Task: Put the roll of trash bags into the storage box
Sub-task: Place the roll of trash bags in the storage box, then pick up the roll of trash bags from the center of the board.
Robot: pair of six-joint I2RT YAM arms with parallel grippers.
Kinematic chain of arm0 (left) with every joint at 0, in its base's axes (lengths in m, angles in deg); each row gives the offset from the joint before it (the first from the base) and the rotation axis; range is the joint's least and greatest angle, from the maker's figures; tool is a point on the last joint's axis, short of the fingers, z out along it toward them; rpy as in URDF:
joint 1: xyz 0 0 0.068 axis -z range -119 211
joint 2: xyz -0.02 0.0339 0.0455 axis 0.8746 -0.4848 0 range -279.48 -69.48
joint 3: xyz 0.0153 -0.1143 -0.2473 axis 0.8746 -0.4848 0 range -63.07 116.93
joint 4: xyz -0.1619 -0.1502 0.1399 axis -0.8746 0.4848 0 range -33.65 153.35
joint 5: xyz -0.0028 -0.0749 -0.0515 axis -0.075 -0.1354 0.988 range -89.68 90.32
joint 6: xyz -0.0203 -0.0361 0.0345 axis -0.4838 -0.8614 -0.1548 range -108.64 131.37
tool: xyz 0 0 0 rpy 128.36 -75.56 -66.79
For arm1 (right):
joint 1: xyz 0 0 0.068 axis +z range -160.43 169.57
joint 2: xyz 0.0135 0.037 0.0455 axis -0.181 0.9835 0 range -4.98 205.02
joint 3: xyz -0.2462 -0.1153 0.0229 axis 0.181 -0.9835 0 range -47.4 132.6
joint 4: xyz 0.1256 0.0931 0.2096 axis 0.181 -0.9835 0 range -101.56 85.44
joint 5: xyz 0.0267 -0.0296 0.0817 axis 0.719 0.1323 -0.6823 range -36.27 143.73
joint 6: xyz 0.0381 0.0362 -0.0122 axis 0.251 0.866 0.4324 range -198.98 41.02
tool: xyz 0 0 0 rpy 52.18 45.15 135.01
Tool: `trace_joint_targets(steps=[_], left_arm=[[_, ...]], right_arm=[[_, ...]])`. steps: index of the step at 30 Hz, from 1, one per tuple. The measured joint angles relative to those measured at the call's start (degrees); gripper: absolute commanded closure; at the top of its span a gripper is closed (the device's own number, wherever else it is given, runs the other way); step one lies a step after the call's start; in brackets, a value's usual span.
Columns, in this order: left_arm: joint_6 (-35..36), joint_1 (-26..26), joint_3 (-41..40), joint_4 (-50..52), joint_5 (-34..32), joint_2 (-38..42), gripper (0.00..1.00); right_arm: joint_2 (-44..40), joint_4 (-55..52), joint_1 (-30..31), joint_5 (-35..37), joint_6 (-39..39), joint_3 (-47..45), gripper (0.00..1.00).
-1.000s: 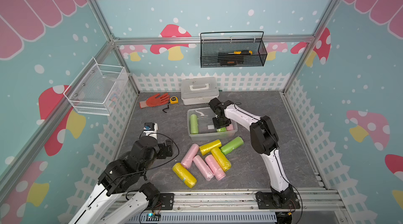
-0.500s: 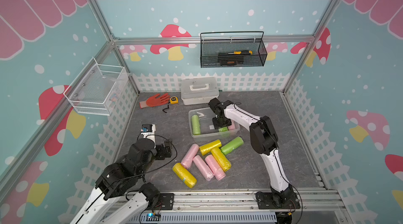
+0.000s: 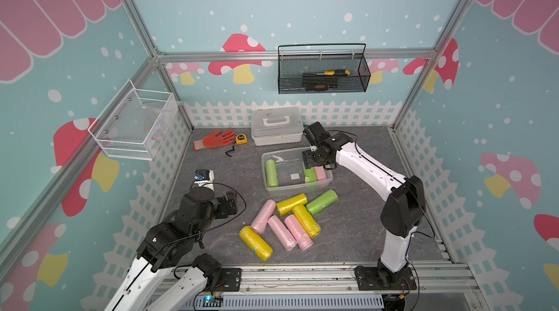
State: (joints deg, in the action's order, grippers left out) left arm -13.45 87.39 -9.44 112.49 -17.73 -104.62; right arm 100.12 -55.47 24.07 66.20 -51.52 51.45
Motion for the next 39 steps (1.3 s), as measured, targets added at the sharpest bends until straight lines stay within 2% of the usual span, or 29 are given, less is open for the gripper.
trace_joint_targets(steps=[2, 5, 9, 14, 21, 27, 31, 33, 39], left_arm=[[0.2, -4.6, 0.0, -0.3, 1.9, -0.7, 0.01], [0.2, -8.3, 0.0, -0.5, 3.7, -1.7, 0.01], [0.2, -9.3, 0.0, -0.7, 4.4, -2.6, 0.01], [0.2, -9.3, 0.0, -0.8, 4.3, -1.8, 0.01], [0.3, -3.7, -0.3, -1.1, 3.4, 0.6, 0.01], [0.8, 3.6, -0.7, -1.2, 0.3, 3.5, 0.01], [0.8, 7.2, -1.4, -1.2, -2.8, 6.5, 0.01], [0.8, 9.0, -1.7, -1.2, -4.4, 7.9, 0.01], [0.8, 12.4, -1.9, -1.2, -7.5, 9.4, 0.01]], right_arm=[[-3.3, 1.4, 0.0, 0.5, -0.3, -2.3, 0.26], [-7.7, 3.1, 0.0, 1.0, -1.0, -6.3, 0.26], [-16.1, 5.8, 0.0, 2.3, -2.4, -14.8, 0.25], [-36.5, 12.3, 0.1, 4.3, -3.7, -33.3, 0.22], [-62.8, 17.1, 0.1, 8.0, -3.7, -55.0, 0.02], [-82.4, 18.0, 0.1, 10.1, -1.3, -69.5, 0.02], [-99.8, 18.9, 0.1, 9.1, -0.9, -81.1, 0.01], [-101.1, 19.1, 0.1, 7.0, -1.6, -83.4, 0.01], [-90.9, 24.0, 0.1, 1.2, -3.5, -83.4, 0.02]])
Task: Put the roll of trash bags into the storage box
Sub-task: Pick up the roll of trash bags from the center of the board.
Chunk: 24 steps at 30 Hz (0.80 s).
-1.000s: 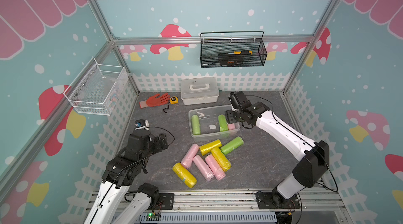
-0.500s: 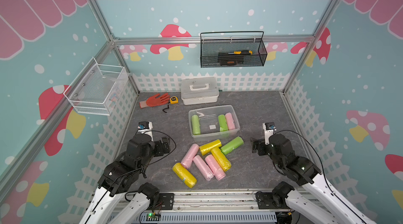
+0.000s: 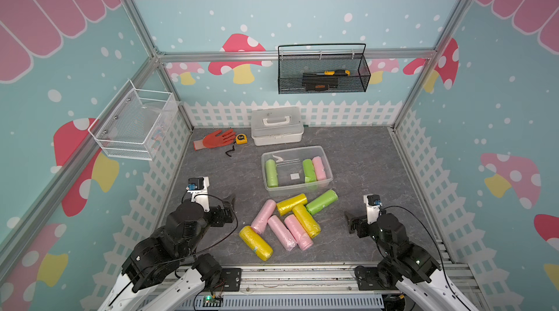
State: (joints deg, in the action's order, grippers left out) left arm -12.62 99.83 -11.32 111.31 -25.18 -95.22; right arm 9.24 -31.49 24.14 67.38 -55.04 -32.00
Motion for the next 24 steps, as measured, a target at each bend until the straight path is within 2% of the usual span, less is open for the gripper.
trace_joint_targets(steps=[8, 15, 19, 24], left_arm=[[-0.1, -0.8, -0.1, 0.0, -0.6, -5.2, 0.01], [-0.3, -10.0, 3.7, -0.6, 8.2, -16.7, 0.01], [-4.7, -10.3, 7.2, -1.6, 13.7, -23.3, 0.01], [-15.2, -10.0, 4.7, -1.2, 17.3, -23.4, 0.01]], right_arm=[[-2.4, 5.4, 0.0, -4.1, -2.1, -0.3, 0.01], [-4.2, 8.2, 0.0, -4.5, -2.8, -2.0, 0.01], [-3.5, 8.3, 0.0, -4.6, -2.8, -2.2, 0.01], [-3.3, 8.3, 0.0, -4.5, -2.8, -2.2, 0.01]])
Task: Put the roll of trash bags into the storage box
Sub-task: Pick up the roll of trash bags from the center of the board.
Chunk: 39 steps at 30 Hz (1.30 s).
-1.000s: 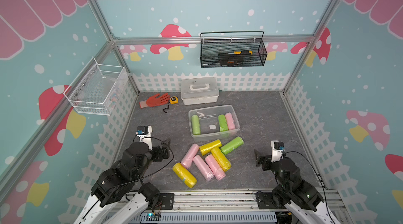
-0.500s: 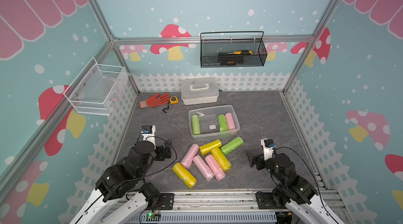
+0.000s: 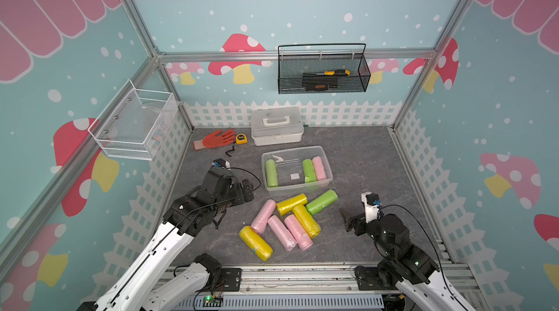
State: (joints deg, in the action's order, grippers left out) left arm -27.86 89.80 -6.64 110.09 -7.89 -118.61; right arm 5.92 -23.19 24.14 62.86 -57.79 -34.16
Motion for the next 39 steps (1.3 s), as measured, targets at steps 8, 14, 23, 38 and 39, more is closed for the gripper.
trace_joint_targets(steps=[8, 14, 23, 38, 39], left_arm=[[-11.1, 5.9, -6.4, 2.5, -3.1, 7.1, 0.01], [-18.3, 7.0, -9.3, 5.5, -3.0, 3.4, 0.01], [-29.7, 11.5, -13.8, 7.6, -3.2, 7.0, 0.01], [-40.4, 21.4, -21.3, 3.6, -4.5, 2.2, 0.01], [-40.8, 21.7, -22.4, 2.9, -4.3, 2.1, 0.01]], right_arm=[[-0.9, 0.0, 0.0, 0.2, 0.1, 0.0, 0.01], [2.2, -0.1, 0.0, -4.9, -1.4, 0.5, 0.01], [11.6, 2.3, 0.0, -19.5, -5.8, 5.0, 0.02], [9.6, 7.1, 0.0, -31.3, -6.2, 5.0, 0.01], [9.6, 7.1, 0.0, -31.3, -6.2, 5.0, 0.01]])
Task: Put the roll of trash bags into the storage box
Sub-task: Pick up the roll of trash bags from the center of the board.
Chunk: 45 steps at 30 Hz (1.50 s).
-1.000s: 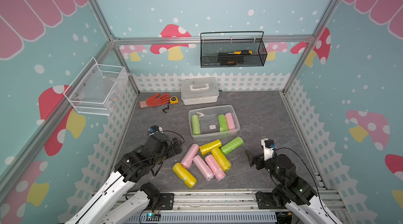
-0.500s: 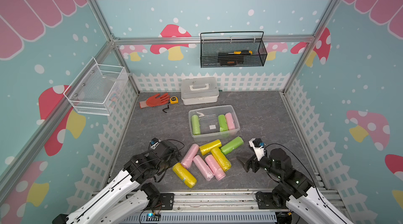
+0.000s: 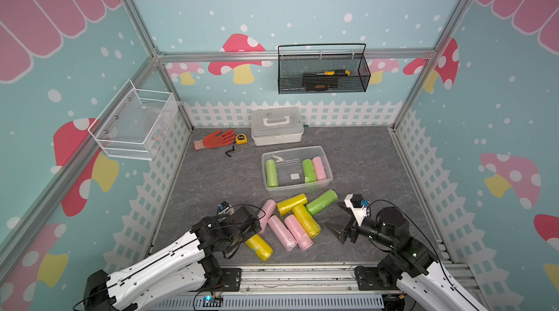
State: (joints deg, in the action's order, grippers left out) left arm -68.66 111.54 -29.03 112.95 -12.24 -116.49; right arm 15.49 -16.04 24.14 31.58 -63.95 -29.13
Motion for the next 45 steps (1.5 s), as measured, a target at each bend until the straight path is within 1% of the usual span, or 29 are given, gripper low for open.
trace_joint_targets(steps=[4, 9, 11, 13, 19, 27, 29, 31, 33, 34, 35, 38, 40, 43, 45], left_arm=[[-0.9, 1.3, -2.9, -1.8, 0.5, -0.9, 0.01], [-1.1, 2.5, -4.2, -3.8, 0.4, -0.9, 0.02], [-1.2, 2.5, -5.1, -4.9, 0.4, -0.7, 0.05], [-1.3, 2.6, -6.4, -6.1, 0.4, -0.7, 0.11], [-1.7, 2.8, -9.1, -9.7, 1.0, -3.0, 0.12], [-1.6, 2.8, -9.2, -13.1, 1.2, -7.7, 0.19], [-1.6, 2.8, -9.2, -13.8, 1.2, -8.6, 0.24], [-1.6, 2.8, -9.2, -14.6, 1.2, -9.5, 0.32], [-1.2, 2.8, -9.2, -15.3, 1.0, -10.2, 0.43], [-1.3, 2.8, -9.2, -15.5, 1.0, -10.3, 0.47], [-1.0, 2.8, -9.2, -15.7, 0.9, -10.4, 0.51], [-0.7, 2.8, -9.1, -16.0, 0.7, -10.2, 0.56], [-0.8, 2.8, -9.1, -15.9, 0.7, -9.5, 0.61], [-1.1, 2.8, -9.4, -15.6, 0.7, -7.2, 0.75], [-1.1, 2.8, -9.9, -15.3, 0.5, -4.3, 0.83]], right_arm=[[0.0, 0.0, 0.0, 0.0, 0.0, -0.2, 0.01], [-0.2, 0.2, 0.0, 0.3, 0.3, -0.6, 0.01], [-0.4, 0.3, 0.0, 0.4, 0.5, -0.7, 0.01], [-0.8, 0.4, 0.0, 0.8, 0.7, -0.9, 0.02], [-1.2, 0.4, 0.0, 1.9, 1.2, -1.2, 0.01], [-1.3, 0.4, 0.0, 2.2, 1.5, -1.3, 0.01], [-1.4, 0.4, 0.0, 2.3, 1.6, -1.3, 0.01], [-1.5, 0.4, 0.0, 2.3, 1.6, -1.3, 0.01], [-1.5, 0.4, 0.0, 2.3, 1.7, -1.3, 0.01], [-1.5, 0.4, 0.0, 2.4, 1.7, -1.3, 0.01], [-1.5, 0.4, 0.0, 2.5, 1.7, -1.3, 0.01], [-1.6, 0.4, 0.0, 2.7, 1.7, -1.3, 0.02], [-1.6, 0.4, 0.0, 2.9, 1.8, -1.4, 0.01], [-1.6, 0.4, 0.0, 3.1, 1.8, -1.4, 0.01], [-1.6, 0.4, 0.0, 3.1, 1.8, -1.4, 0.01]])
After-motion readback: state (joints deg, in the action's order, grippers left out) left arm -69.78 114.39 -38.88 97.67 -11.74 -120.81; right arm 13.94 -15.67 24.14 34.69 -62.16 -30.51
